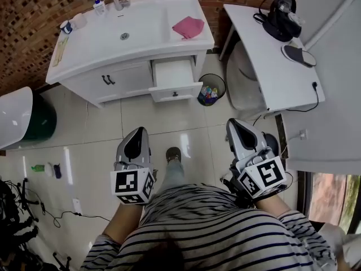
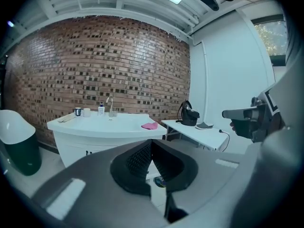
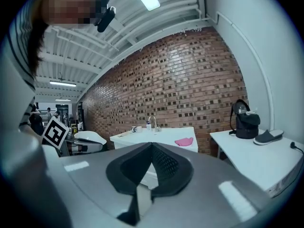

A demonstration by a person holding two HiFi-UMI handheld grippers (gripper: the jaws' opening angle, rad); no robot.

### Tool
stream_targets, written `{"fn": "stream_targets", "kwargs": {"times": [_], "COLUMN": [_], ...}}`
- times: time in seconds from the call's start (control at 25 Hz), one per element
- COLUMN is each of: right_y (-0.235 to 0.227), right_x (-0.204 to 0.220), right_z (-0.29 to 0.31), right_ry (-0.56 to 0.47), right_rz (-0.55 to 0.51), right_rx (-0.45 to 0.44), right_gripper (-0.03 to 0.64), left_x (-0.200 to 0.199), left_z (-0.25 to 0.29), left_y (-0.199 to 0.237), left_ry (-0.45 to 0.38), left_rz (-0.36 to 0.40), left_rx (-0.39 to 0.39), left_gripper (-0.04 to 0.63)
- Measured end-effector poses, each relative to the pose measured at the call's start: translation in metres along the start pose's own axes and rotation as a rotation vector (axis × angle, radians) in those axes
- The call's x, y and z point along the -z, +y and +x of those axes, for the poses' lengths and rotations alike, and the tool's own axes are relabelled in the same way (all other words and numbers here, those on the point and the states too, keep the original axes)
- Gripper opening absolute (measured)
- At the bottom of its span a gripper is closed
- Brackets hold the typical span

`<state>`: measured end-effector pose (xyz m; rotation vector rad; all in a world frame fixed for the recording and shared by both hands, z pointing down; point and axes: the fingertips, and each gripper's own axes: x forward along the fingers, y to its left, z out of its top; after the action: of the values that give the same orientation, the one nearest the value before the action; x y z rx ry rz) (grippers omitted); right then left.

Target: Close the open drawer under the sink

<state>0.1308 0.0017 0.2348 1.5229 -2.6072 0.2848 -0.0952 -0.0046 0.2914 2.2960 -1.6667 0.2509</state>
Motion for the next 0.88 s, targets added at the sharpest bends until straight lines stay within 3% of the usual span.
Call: {"fn": "stream_targets", "kwargs": {"times": [0.24,0.48,0.64,0.88], "right_y": [-0.009,-0.022,-0.032,-0.040], "right_x": [-0.013,-0.018,0.012,0.099], "right_z": [0.084,0.135,0.172,0.222], "right_ry": [0.032,0.032,0.081,0.182], "right_rz": [0.024,-0.010,-0.030,-0.090], "right_rx": [-0.015,-0.062,-0.114,-0.205], "right_gripper": [-0.005,-0.005,-0.005,-0.005], "left_x": [-0.022,-0.024,-0.012,0.038], "left_z": [0.075,0.126,0.150,0.186], "left_y": [0.051,0.070,0.074,0.077], "left_ry": [0.030,0.060,0.077,0.098], "left_rz": [-0.012,-0.018,-0.004,-0.008], "left_rx": [0.035,0.045,0.035,0.020], "left_gripper": [0.017,0.017,0.017,0.017]}}
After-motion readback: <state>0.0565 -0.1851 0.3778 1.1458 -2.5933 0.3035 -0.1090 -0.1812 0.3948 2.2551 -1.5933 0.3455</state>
